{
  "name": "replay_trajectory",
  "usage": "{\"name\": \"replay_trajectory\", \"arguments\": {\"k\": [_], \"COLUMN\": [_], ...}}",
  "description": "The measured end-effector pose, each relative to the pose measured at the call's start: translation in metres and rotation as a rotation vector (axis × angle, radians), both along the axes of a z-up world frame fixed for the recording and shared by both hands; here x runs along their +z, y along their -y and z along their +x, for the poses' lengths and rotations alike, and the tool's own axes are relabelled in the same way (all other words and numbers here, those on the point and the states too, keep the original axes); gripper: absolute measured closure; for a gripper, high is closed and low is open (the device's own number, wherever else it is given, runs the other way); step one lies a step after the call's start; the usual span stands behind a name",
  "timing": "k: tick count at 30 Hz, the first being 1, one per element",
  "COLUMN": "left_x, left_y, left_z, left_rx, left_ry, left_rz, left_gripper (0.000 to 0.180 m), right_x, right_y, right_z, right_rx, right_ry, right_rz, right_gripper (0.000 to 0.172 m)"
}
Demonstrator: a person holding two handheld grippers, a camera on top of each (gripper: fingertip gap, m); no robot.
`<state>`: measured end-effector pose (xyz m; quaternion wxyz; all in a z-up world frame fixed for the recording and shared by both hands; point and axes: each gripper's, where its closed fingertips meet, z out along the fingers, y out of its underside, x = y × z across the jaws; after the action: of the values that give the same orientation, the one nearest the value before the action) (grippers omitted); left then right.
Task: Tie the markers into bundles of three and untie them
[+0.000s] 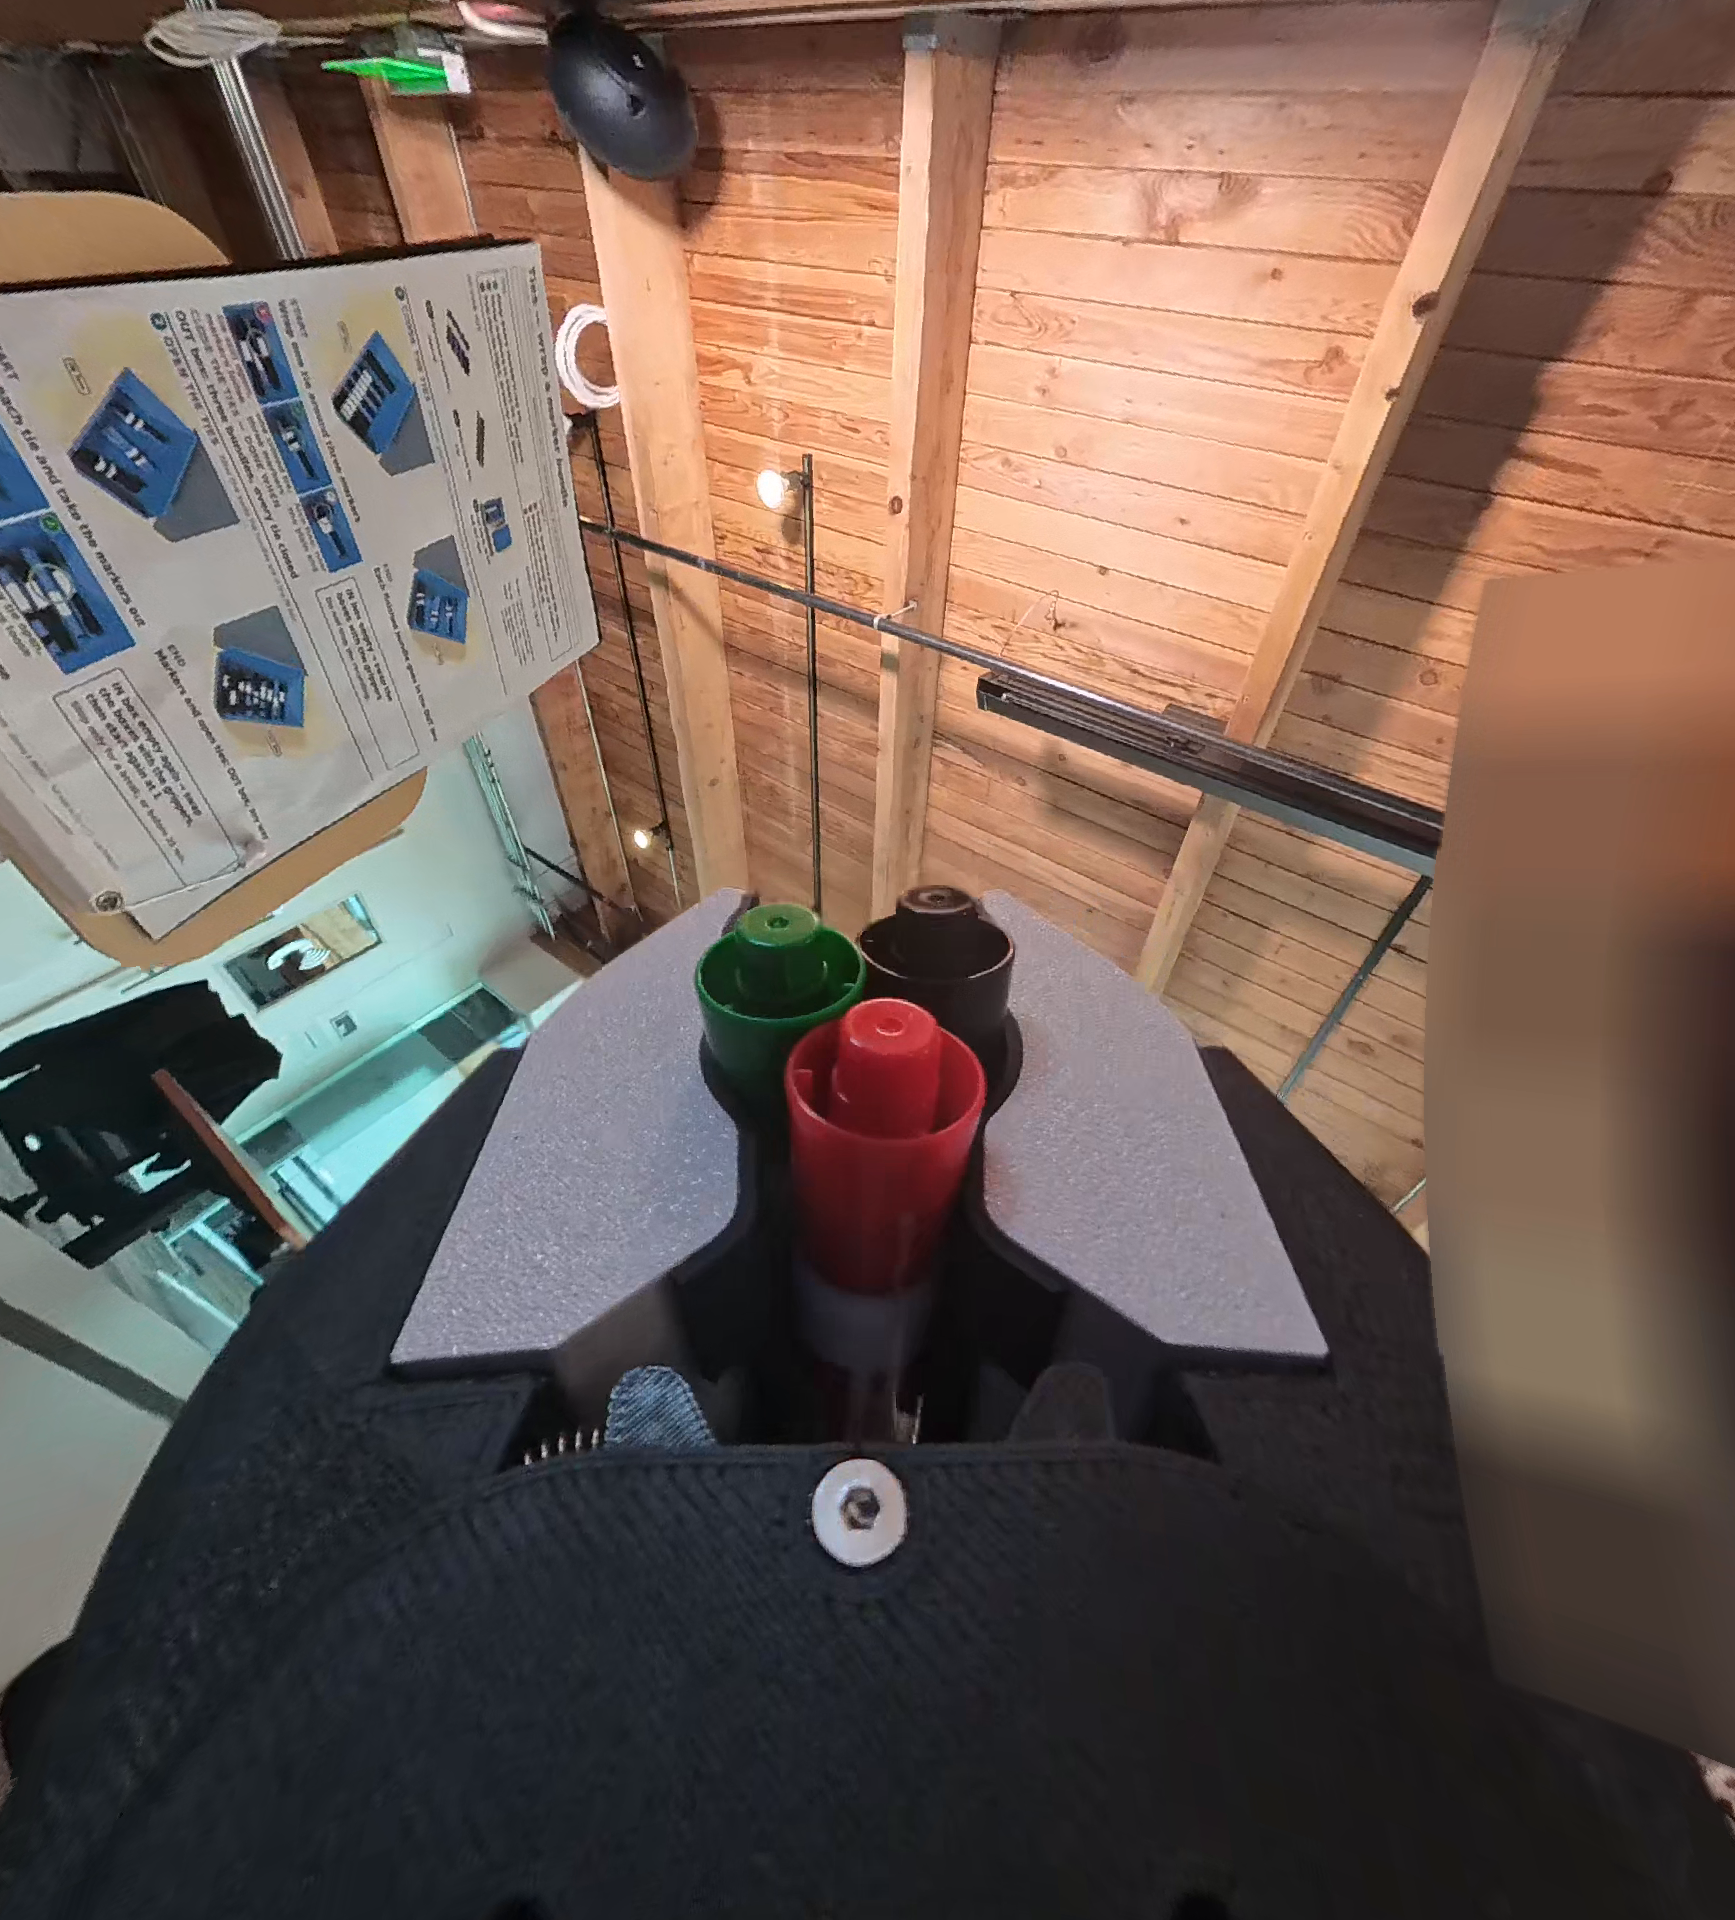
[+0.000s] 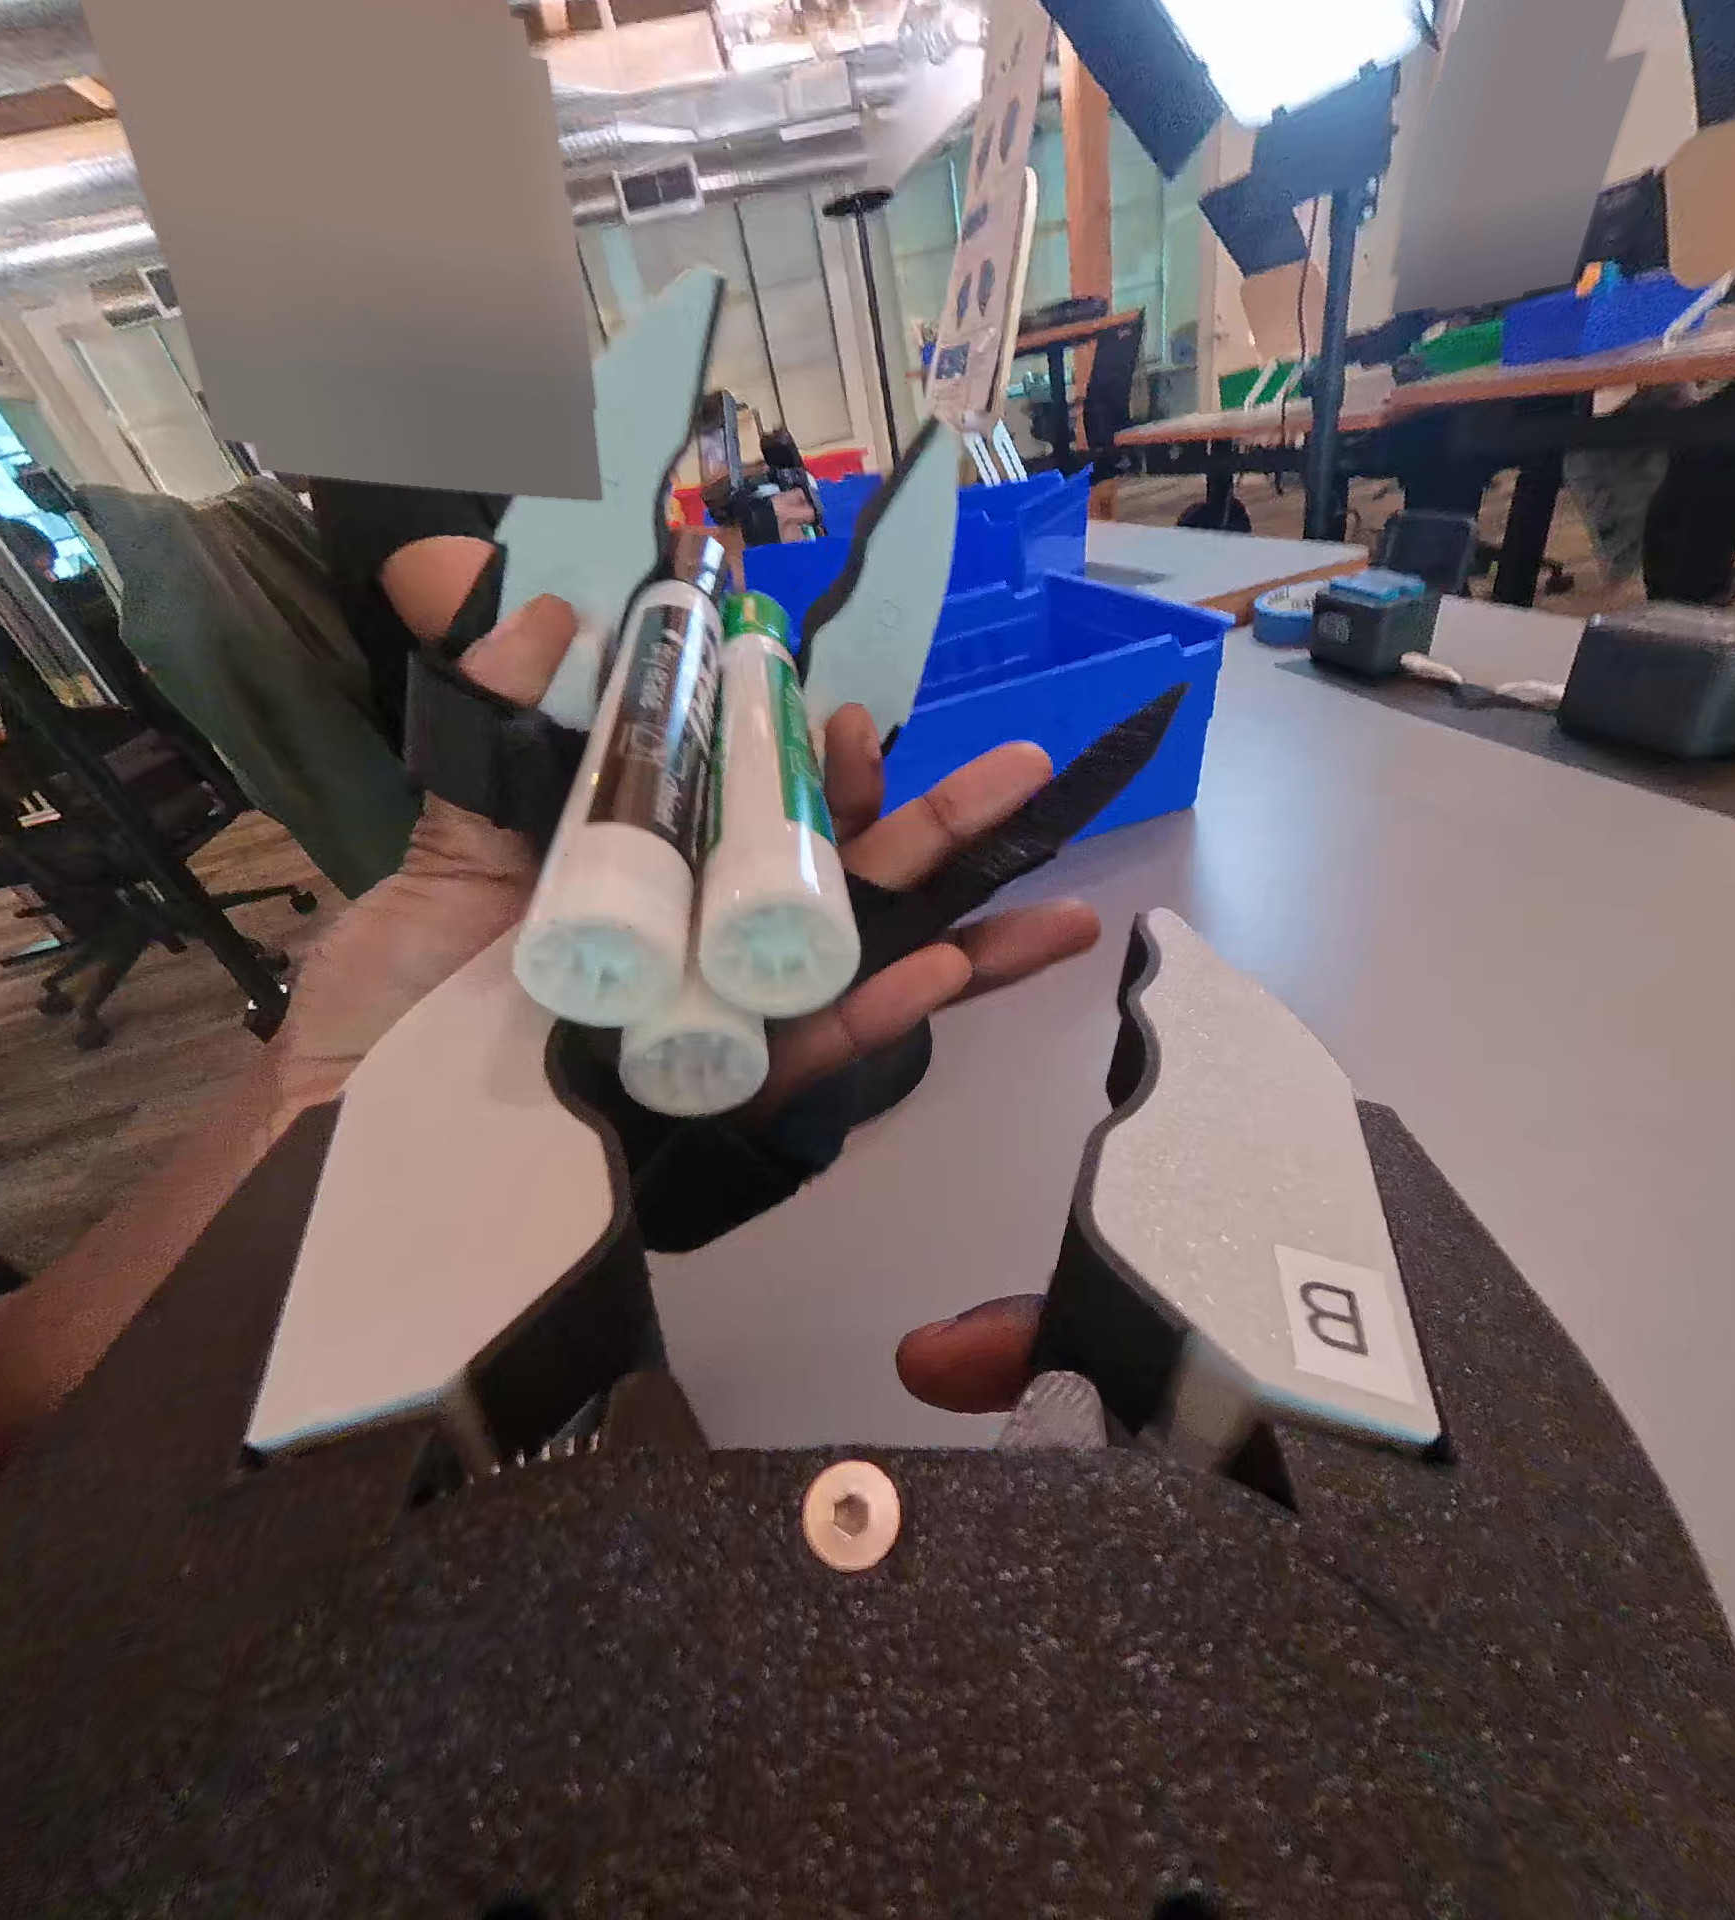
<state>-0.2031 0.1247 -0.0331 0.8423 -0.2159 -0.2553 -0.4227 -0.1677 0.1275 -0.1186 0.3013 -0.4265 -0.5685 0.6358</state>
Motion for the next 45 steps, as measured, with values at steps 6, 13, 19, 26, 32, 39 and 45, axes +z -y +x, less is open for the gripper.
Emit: {"name": "replay_trajectory", "arguments": {"k": [6, 13, 19, 26, 32, 39, 45], "left_x": [-0.005, -0.002, -0.002, -0.005, -0.012, -0.014, -0.012], "left_y": [-0.007, -0.006, -0.005, -0.004, -0.002, -0.003, -0.005], "left_z": [0.003, 0.006, 0.007, 0.007, 0.002, 0.0, 0.0], "left_rx": [-0.054, -0.067, -0.067, -0.07, -0.045, -0.03, 0.003], "left_ry": [0.035, 0.011, 0.002, 0.006, 0.029, 0.034, 0.022], "left_rz": [-0.009, 0.007, -0.009, -0.032, -0.058, -0.087, -0.128], "left_gripper": [0.143, 0.143, 0.143, 0.143, 0.143, 0.143, 0.143], "right_x": [0.017, 0.033, 0.036, 0.036, 0.033, 0.033, 0.035], "right_y": [0.01, 0.014, 0.013, 0.018, 0.018, 0.017, 0.017], "right_z": [0.003, 0.016, 0.019, 0.023, 0.021, 0.02, 0.021], "right_rx": [0.133, 0.127, 0.096, 0.146, 0.174, 0.116, 0.066], "right_ry": [-0.12, -0.283, -0.294, -0.226, -0.172, -0.228, -0.265], "right_rz": [-0.046, 0.002, 0.105, 0.134, 0.091, 0.274, 0.481], "right_gripper": [0.098, 0.121, 0.125, 0.126, 0.134, 0.142, 0.148]}}
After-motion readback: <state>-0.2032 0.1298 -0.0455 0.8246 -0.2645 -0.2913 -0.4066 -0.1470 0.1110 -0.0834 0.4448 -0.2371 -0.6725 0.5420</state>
